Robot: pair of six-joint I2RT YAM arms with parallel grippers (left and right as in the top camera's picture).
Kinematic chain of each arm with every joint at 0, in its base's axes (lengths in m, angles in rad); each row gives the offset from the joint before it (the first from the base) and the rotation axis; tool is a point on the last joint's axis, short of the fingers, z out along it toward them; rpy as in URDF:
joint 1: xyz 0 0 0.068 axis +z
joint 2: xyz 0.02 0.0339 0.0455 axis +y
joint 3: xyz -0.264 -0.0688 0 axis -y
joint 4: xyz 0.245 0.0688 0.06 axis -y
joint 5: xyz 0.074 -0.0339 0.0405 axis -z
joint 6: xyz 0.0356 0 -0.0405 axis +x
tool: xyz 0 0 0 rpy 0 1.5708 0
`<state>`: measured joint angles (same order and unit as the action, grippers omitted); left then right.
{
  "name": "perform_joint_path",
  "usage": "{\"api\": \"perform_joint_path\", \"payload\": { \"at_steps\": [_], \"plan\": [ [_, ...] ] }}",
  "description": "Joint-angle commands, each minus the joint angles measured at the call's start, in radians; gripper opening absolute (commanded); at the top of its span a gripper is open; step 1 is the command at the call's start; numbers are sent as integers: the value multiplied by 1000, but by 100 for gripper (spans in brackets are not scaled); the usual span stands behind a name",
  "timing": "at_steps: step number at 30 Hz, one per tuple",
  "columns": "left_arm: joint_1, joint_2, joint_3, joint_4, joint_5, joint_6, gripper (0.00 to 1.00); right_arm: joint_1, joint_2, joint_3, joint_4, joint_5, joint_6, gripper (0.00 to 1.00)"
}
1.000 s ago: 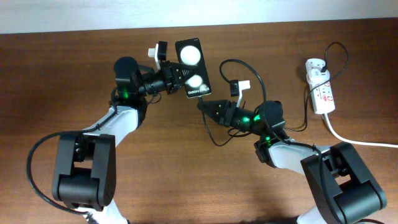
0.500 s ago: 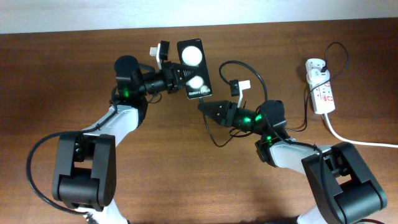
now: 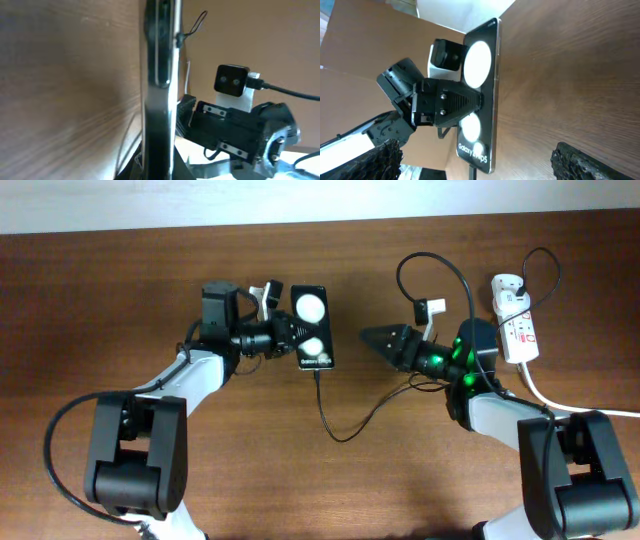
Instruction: Plug charger to phone and switch on socket
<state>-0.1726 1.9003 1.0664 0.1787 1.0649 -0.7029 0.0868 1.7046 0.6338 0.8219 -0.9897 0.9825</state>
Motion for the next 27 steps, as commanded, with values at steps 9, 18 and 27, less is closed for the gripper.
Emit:
{"api": "perform_joint_path", "payload": {
  "at_steps": [9, 18, 27],
  "plan": [
    [-83, -10, 154, -503, -548, 414, 0, -3, -4, 0, -139, 36, -130, 99],
    [-82, 99, 154, -526, -630, 413, 12, -3, -97, 0, -266, 52, -183, 98],
    [-63, 95, 169, -705, -774, 412, 99, -2, -387, 161, -1037, 375, -605, 99]
  ]
}}
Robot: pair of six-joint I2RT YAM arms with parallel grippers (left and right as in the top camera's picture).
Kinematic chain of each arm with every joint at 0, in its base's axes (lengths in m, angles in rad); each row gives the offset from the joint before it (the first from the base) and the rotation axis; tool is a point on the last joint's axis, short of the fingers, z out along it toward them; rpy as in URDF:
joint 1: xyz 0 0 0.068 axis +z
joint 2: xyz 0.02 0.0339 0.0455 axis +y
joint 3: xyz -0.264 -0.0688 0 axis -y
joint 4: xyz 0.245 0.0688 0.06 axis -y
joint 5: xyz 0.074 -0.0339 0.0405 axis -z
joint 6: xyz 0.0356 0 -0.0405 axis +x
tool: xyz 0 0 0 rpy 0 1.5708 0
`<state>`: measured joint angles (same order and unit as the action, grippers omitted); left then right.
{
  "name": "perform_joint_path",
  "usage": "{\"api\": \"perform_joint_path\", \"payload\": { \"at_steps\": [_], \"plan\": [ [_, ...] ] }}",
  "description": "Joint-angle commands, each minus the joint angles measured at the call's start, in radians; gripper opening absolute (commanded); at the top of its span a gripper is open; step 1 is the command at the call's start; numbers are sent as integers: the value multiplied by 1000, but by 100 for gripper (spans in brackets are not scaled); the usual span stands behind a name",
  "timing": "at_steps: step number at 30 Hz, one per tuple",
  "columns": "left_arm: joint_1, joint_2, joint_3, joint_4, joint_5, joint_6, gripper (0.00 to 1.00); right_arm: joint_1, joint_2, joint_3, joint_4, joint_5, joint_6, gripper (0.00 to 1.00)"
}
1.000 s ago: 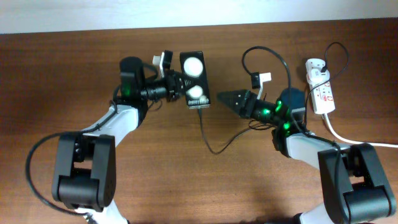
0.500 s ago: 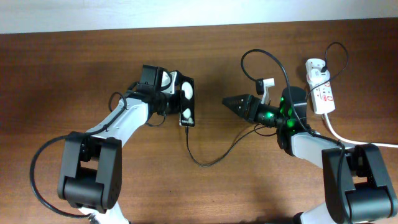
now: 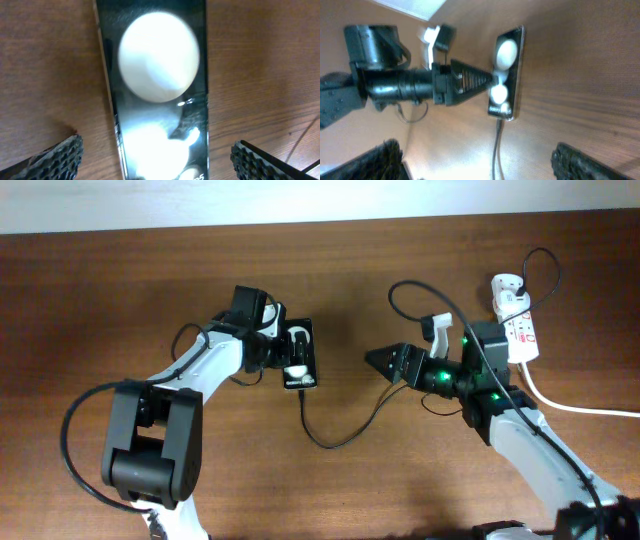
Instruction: Plug charger to phone and switch on socket
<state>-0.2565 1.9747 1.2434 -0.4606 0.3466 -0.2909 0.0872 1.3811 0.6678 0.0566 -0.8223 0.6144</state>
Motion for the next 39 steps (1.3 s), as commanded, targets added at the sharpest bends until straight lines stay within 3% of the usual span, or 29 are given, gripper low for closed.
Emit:
{"api": "perform_joint_path", "payload": {
  "at_steps": [1, 3, 5, 7, 8, 10, 11, 15, 18, 22, 32, 39],
  "plan": [
    [35, -2, 15, -104, -56, 1, 99, -3, -71, 249, -498, 354, -325, 99],
    [42, -77, 64, -140, -55, 2, 99, -5, -71, 409, -679, 539, -353, 99],
    [42, -180, 93, -161, -53, 9, 99, -16, -71, 486, -694, 607, -359, 99],
    [39, -304, 93, -166, -24, 62, 99, -117, -70, 503, -689, 594, -379, 99],
    [37, -352, 93, -174, -25, 62, 99, -217, -66, 503, -686, 578, -378, 74],
    [22, -410, 93, -188, -19, 84, 99, -406, -33, 503, -647, 544, -371, 7],
    [5, -412, 93, -200, -18, 84, 99, -460, -6, 503, -625, 531, -365, 4],
    [-37, -411, 93, -211, -18, 84, 99, -593, 211, 542, -561, 472, -280, 4],
    [-40, -411, 93, -214, -22, 84, 99, -612, 462, 720, -594, 463, -280, 4],
    [-40, -411, 93, -214, -39, 84, 99, -612, 647, 844, -576, 468, -280, 4],
    [-40, -411, 93, -210, -59, 84, 99, -602, 769, 843, -420, 467, -266, 4],
    [-40, -411, 93, -210, -59, 84, 99, -537, 814, 843, -422, 476, -266, 4]
  ]
}}
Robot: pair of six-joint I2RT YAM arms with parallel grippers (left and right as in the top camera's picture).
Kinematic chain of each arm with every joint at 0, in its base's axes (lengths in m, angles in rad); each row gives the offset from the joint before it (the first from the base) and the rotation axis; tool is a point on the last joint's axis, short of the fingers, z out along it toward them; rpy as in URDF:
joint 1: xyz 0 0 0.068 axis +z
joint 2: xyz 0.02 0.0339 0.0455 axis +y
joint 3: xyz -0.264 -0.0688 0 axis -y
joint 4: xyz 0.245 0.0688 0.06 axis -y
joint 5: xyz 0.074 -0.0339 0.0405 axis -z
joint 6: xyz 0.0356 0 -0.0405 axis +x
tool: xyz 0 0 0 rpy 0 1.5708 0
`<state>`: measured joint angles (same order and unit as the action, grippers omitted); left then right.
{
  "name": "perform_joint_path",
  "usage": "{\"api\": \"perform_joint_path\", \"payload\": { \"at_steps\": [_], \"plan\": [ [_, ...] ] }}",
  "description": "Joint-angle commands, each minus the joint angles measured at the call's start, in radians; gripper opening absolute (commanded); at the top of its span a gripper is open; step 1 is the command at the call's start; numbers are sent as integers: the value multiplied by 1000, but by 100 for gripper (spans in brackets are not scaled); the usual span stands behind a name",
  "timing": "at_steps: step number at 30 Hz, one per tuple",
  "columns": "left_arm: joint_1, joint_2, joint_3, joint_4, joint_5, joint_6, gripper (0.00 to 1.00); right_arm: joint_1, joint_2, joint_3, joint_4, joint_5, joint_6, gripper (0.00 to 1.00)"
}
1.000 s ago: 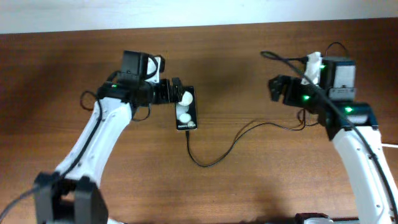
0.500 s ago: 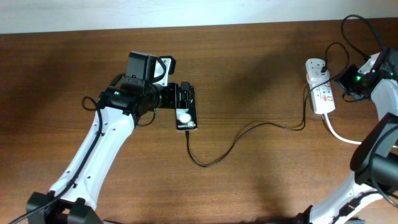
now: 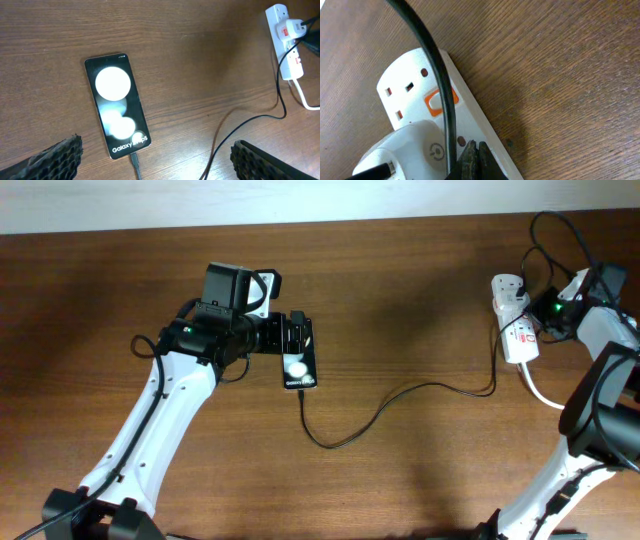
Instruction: Plug charger to phone and switch on socket
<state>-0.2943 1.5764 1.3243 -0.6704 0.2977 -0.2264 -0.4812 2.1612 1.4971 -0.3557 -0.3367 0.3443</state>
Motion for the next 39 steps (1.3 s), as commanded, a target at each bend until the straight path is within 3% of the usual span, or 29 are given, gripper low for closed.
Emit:
{"api": "perform_joint_path", "payload": {
  "at_steps": [1, 25, 27, 29, 33, 37, 39],
  "plan": [
    [-2, -13, 12, 0, -10, 19, 99, 36, 36, 14, -14, -7, 5, 4],
    [-2, -13, 12, -5, -6, 19, 99, 92, 35, 15, -241, -19, 5, 4],
    [-2, -14, 12, -9, -2, 19, 99, 34, -34, 88, -394, 4, 5, 4],
    [-2, -14, 12, -26, -3, 20, 99, -21, -179, 241, -617, 164, 5, 4],
    [-2, -14, 12, -31, 13, 20, 99, 6, -473, 338, -764, 308, 4, 4],
    [-1, -72, 12, -71, 15, 90, 99, 235, -789, 338, -816, 304, 3, 4],
    [2, -156, 12, -77, -32, 101, 99, 449, -863, 338, -845, 285, -57, 5]
  ]
}}
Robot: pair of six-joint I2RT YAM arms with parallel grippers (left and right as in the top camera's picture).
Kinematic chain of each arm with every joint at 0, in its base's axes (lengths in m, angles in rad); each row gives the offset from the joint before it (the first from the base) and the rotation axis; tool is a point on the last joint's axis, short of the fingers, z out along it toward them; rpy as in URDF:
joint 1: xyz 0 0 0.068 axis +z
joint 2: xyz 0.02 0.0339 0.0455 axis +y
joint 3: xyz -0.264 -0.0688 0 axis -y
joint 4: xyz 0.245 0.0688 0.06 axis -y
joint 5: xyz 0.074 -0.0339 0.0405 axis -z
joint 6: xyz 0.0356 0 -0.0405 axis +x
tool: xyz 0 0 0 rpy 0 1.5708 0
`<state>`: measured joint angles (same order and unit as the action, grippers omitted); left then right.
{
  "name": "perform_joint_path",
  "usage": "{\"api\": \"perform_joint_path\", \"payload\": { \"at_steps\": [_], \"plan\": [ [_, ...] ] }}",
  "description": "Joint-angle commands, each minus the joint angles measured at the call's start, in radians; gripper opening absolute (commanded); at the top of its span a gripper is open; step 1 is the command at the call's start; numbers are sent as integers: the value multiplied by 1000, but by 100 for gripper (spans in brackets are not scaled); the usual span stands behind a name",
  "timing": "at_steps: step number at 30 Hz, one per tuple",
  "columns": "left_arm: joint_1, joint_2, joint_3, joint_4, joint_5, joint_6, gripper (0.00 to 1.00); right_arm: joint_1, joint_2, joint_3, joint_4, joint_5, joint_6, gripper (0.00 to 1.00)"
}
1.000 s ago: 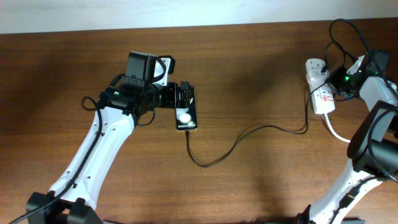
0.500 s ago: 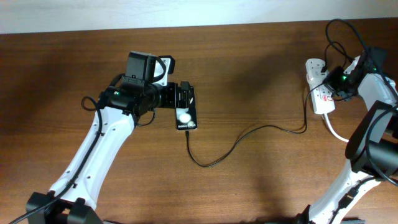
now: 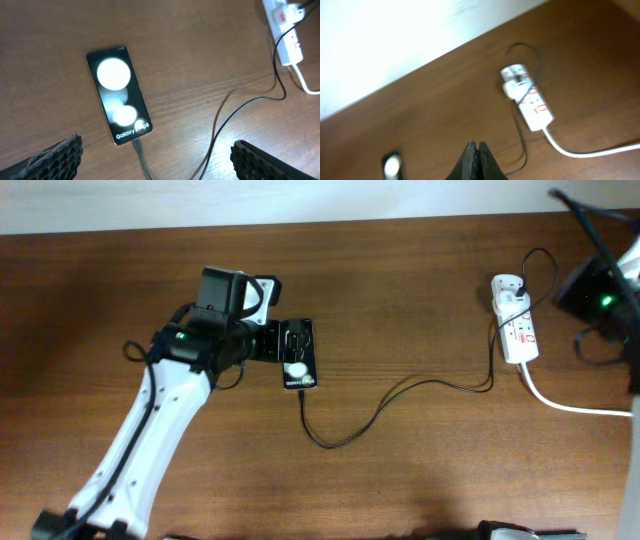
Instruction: Plug charger to phone and switch on socket
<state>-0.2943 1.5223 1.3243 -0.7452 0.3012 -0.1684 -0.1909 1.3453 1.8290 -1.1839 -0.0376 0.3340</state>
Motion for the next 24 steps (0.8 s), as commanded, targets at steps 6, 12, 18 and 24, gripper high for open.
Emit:
{"api": "perform_joint_path", "payload": {
  "at_steps": [6, 12, 18, 24],
  "plan": [
    [2, -437, 12, -111, -250, 44, 99, 600, -56, 6, -79, -14, -46, 99],
    [2, -703, 12, -196, -283, 43, 99, 624, -61, 6, -163, -14, -45, 99],
    [2, -723, 12, -355, -283, 43, 99, 623, -38, 5, -164, -14, -45, 99],
    [2, -723, 12, -518, -283, 43, 99, 623, -13, 5, -164, -14, -45, 99]
  ]
}}
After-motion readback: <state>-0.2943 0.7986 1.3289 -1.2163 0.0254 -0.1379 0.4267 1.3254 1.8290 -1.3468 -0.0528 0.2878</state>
